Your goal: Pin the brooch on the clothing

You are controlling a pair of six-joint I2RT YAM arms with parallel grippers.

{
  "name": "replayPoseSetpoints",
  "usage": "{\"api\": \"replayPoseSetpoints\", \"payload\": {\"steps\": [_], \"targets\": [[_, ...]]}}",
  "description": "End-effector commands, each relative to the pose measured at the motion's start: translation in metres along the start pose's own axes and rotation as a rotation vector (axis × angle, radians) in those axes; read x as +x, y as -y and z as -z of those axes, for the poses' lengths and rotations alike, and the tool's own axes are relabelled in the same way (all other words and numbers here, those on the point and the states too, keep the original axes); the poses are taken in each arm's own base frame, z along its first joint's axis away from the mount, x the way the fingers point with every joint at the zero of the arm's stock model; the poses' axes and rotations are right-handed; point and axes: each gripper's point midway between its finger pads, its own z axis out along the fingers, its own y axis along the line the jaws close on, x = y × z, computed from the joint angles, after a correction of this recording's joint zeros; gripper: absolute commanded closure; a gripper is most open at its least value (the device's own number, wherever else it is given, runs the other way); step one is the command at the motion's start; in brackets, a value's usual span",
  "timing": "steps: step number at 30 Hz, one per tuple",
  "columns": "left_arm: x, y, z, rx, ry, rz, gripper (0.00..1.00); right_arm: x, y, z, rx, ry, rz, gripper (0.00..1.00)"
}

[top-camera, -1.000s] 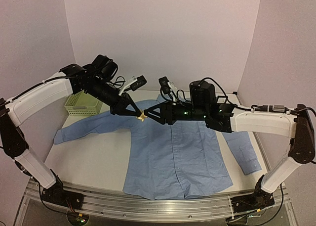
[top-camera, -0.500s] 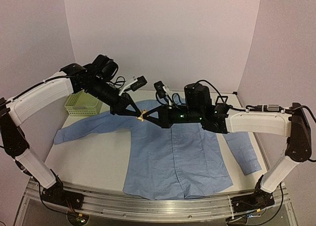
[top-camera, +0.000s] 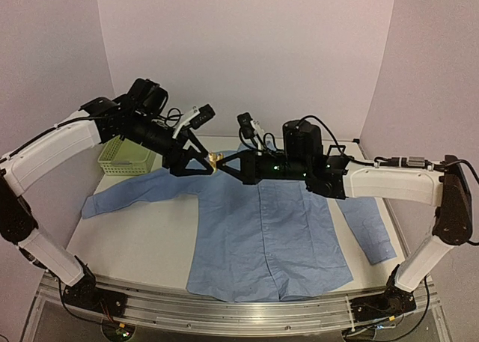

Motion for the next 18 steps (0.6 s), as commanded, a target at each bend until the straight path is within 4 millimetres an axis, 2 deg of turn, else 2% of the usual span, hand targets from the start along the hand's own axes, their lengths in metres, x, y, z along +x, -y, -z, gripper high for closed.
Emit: {"api": "replayPoseSetpoints", "payload": {"steps": [1,3,5,7,12,18], "targets": [[-0.051,0.011,0.062,-0.074,0.315,-0.091,0.17,-0.089,-0.050,0.034,-0.109,0.284,0.034,1.00],[-0.057,0.022,0.071,-0.042,0.392,-0.113,0.21,-0.104,-0.061,0.043,-0.138,0.345,0.049,1.00],[-0.063,0.034,0.074,0.033,0.453,-0.077,0.34,-0.118,-0.072,0.053,-0.168,0.411,0.078,1.00],[-0.071,0.037,0.073,0.089,0.493,-0.028,0.43,-0.127,-0.081,0.061,-0.197,0.469,0.106,1.00],[-0.099,0.039,0.072,0.184,0.588,0.030,0.42,-0.138,-0.091,0.067,-0.224,0.549,0.151,1.00],[-0.110,0.044,0.063,0.221,0.622,0.032,0.42,-0.140,-0.096,0.069,-0.231,0.584,0.167,1.00]]}}
